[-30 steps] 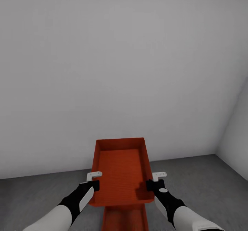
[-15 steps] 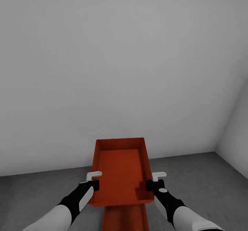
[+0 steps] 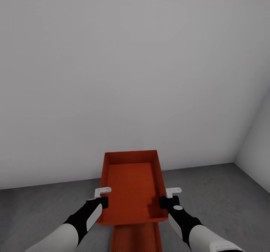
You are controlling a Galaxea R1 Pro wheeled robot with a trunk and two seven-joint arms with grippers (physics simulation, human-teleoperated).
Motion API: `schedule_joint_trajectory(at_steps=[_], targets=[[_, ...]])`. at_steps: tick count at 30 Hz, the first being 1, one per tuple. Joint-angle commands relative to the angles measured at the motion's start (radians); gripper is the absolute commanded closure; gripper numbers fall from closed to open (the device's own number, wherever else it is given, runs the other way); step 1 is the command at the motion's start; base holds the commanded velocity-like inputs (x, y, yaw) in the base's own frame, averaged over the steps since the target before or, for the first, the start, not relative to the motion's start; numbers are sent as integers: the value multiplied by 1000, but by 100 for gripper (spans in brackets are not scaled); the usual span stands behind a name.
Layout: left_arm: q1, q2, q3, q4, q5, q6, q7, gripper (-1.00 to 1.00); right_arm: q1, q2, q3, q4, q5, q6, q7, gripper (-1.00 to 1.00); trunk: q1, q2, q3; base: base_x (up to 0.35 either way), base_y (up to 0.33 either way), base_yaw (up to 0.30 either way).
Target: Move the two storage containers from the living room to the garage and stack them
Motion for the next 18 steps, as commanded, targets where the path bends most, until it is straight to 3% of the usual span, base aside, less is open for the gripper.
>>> schedule_joint_trajectory(at_steps=[1,18], targets=[[-1,13,26,-4,-28,-28,14,100,0,-14,-23,2,5,-3,-24,100,0,-1,-3,0,0,0],[-1,13,25,1,-31,-29,14,100,-1,-15,-23,2,5,-3,-24,100,0,-1,-30,0,0,0]])
